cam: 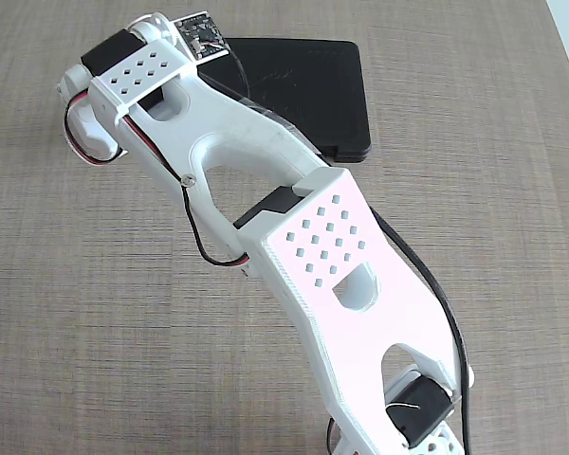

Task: Grasp a duck and put it on the black surface.

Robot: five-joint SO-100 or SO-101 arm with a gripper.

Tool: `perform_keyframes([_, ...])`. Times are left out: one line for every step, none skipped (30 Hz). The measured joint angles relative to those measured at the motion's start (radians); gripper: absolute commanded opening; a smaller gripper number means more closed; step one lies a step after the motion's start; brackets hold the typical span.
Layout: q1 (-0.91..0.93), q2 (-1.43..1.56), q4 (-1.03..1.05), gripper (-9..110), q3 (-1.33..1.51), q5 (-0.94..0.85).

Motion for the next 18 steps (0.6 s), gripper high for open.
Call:
perform_keyframes([0.000,0.000,0.000,3,0.000,0.000])
perform_keyframes([0.000,0.000,0.000,3,0.000,0.000])
perform_keyframes([0.000,0.000,0.000,4,0.000,-0.002])
perform_keyframes([0.000,0.000,0.000,5,0.000,-0.003])
perform_keyframes([0.000,0.000,0.000,8,0.000,-0.003])
perform_keyframes([0.000,0.000,0.000,11,0.000,-0.005])
perform_keyframes([0.000,0.000,0.002,14,0.000,-0.005])
perform_keyframes([0.002,0.000,0.011,17,0.000,-0.005])
perform_keyframes([0.002,-0.002,0.012,19,0.002,-0.005])
perform_keyframes([0.003,-0.003,0.012,22,0.002,-0.005])
perform_keyframes([0.006,-0.003,0.012,24,0.002,-0.005])
perform_keyframes([0.008,-0.003,0.012,26,0.002,-0.005])
perform_keyframes([0.008,-0.003,0.012,27,0.002,-0.005])
perform_keyframes([0.008,-0.003,0.012,27,0.002,-0.002])
perform_keyframes([0.006,-0.003,0.012,28,0.002,-0.002])
perform_keyframes([0.008,-0.003,0.012,27,0.002,-0.002])
perform_keyframes([0.014,-0.003,0.012,27,0.002,-0.002])
perform_keyframes([0.020,-0.003,0.012,27,0.002,-0.002])
